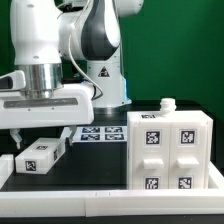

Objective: Assemble cabinet

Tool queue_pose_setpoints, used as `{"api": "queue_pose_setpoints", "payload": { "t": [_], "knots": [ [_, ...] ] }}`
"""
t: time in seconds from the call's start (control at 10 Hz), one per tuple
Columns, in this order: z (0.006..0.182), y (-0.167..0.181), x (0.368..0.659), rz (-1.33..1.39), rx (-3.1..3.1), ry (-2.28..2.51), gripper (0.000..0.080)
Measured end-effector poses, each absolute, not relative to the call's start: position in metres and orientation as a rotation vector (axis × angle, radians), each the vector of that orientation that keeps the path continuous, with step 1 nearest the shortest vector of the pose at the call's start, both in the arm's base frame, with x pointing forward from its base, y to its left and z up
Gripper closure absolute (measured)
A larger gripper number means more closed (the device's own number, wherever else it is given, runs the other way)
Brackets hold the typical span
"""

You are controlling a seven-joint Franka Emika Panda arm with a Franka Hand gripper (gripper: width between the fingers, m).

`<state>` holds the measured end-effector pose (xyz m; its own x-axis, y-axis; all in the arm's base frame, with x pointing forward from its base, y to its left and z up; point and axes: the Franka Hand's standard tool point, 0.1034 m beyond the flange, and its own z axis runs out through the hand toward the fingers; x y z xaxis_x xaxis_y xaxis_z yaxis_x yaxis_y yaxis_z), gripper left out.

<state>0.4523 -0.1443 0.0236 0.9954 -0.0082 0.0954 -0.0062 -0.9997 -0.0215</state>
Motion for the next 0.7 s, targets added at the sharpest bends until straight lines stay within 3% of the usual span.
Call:
{"api": "queue_pose_setpoints", "payload": {
  "t": [0.3, 0.6, 0.7],
  "knots": [
    [0.024, -0.146, 0.453, -0.154, -3.118, 0.002, 0.0002],
    [0.009, -0.150, 0.446, -0.182, -3.141, -0.047, 0.0002],
    [0.007, -0.153, 0.444, -0.194, -3.149, -0.060, 0.0116]
  ]
}}
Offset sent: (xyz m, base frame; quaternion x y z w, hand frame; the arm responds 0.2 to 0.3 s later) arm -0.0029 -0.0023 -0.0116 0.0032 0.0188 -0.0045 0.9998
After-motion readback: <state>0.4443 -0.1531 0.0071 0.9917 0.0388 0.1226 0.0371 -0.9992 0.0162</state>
